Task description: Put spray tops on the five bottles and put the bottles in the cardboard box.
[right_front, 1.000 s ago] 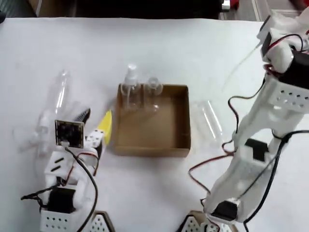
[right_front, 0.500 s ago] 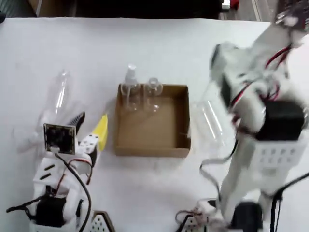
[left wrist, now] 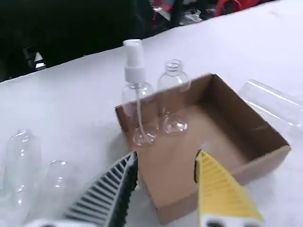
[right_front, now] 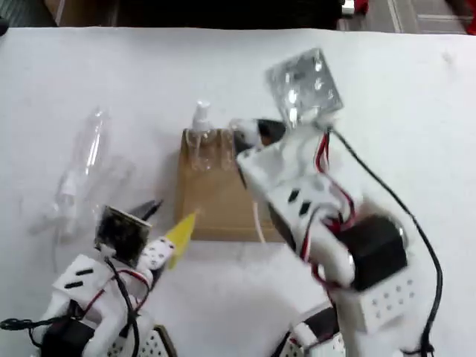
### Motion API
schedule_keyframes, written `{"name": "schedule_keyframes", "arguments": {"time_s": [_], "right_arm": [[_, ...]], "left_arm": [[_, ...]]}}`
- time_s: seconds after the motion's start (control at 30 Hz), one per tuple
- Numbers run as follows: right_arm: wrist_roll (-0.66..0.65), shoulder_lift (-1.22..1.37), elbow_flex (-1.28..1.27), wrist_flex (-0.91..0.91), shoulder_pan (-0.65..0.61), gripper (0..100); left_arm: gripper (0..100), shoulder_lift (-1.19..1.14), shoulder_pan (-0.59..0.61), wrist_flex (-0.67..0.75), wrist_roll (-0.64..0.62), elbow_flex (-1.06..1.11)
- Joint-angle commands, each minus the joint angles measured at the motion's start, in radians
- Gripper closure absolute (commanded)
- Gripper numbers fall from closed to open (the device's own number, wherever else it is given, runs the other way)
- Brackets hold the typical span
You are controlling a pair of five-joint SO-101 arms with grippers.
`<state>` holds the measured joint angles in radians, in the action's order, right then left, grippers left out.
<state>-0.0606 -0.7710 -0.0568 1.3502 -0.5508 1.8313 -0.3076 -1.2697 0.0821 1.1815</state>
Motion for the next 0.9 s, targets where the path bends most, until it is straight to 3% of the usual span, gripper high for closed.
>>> {"name": "schedule_keyframes", "arguments": {"time_s": [0.0, 0.33, 0.5, 0.87], "right_arm": [[-0.018, -0.114, -0.1, -0.09, -0.051, 98.2], [-0.086, -0.272, -0.54, -0.424, -0.058, 98.2], [-0.086, -0.334, -0.589, -0.461, -0.062, 98.2], [-0.095, -0.348, -0.589, -0.533, -0.119, 98.2]], "left_arm": [[81, -0.004, -0.09, 0.044, 0.003, -0.009], [82, -0.004, -0.202, 0.115, -0.296, 0.02], [88, -0.004, -0.197, 0.124, -0.256, 0.018], [89, -0.004, -0.199, 0.16, -0.253, 0.012]]}}
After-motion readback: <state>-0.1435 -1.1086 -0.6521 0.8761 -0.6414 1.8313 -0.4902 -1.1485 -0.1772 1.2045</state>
